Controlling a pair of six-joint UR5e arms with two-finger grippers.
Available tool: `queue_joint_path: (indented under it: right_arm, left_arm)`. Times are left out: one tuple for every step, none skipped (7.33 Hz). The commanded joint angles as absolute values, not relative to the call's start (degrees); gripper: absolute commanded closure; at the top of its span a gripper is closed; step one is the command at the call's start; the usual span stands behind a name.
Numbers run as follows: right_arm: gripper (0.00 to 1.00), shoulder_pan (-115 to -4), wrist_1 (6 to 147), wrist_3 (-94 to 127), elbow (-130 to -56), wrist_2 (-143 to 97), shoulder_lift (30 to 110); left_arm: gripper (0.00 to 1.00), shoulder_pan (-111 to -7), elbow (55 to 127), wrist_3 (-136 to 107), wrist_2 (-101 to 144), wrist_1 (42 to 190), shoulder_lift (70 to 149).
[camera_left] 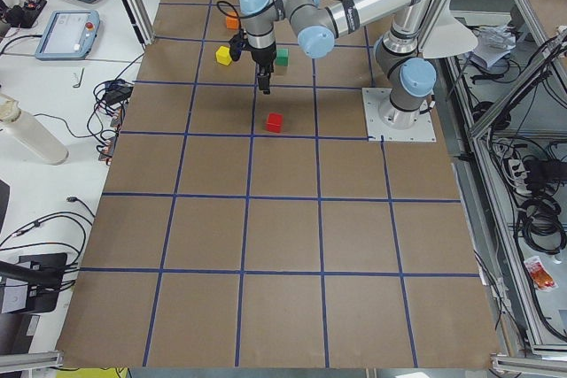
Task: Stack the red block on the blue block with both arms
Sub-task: 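Move the left gripper down over the red cube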
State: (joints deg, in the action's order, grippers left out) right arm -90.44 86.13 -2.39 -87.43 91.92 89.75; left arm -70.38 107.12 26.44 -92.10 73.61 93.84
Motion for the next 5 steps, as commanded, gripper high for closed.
queue_joint_path:
  right_arm:
    - [0.0, -90.35, 86.13, -2.55, -87.89, 92.02, 89.82]
    - [0.0, -90.44, 86.22, -2.55, -87.89, 92.02, 89.82]
    - [0.0, -90.44, 86.22, -2.55, -87.89, 91.93, 89.82]
    - [0.0, -90.44, 86.13, -2.46, -87.89, 91.93, 89.82]
    - [0.0, -90.44, 86.22, -2.55, -87.89, 91.93, 89.82]
  left_arm:
    - [0.0, -69.52, 117.03, 28.65, -92.2, 59.55, 95.79]
    - [0.0, -69.52, 119.25, 29.35, -92.63, 58.98, 96.24]
    - [0.0, -69.09, 119.79, 30.31, -92.72, 57.67, 97.28]
    - [0.0, -68.12, 119.97, 30.5, -92.55, 57.22, 98.6]
    - [0.0, -67.68, 119.97, 31.19, -92.55, 57.04, 100.18]
